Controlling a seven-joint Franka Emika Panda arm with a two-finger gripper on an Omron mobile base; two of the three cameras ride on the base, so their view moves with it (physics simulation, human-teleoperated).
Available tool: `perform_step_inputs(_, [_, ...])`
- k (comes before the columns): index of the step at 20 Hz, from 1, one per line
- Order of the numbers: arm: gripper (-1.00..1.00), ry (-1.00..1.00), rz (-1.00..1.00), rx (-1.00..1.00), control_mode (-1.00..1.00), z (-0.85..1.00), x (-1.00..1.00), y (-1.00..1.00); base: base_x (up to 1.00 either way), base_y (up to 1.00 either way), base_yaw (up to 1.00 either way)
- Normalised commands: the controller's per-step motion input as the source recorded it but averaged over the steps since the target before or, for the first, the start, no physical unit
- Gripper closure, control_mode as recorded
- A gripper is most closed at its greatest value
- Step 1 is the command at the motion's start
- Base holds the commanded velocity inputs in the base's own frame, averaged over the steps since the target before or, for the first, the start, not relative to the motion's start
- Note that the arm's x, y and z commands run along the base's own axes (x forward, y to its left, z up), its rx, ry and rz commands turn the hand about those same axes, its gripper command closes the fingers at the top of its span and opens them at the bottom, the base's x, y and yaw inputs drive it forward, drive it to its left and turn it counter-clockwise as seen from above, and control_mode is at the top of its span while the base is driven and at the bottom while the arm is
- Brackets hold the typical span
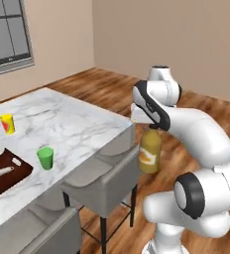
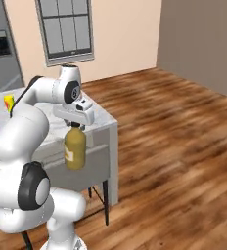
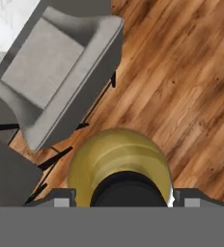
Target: Place the drinks on the dining counter in a tight cluster.
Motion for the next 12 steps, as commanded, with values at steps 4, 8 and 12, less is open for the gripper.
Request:
perform_step_inputs(4, [1.0, 0.0, 0.0, 0.0, 1.0, 0.0, 0.0, 0.0, 0.42, -0.14, 0.59])
perform_step_inputs(8, [1.0, 0.0, 0.0, 0.0, 1.0, 0.0, 0.0, 0.0, 0.44, -0.18, 0.52])
perform_step_inputs(12, [1.0, 0.0, 0.0, 0.0, 1.0, 0.0, 0.0, 0.0, 0.45, -0.22, 0.46])
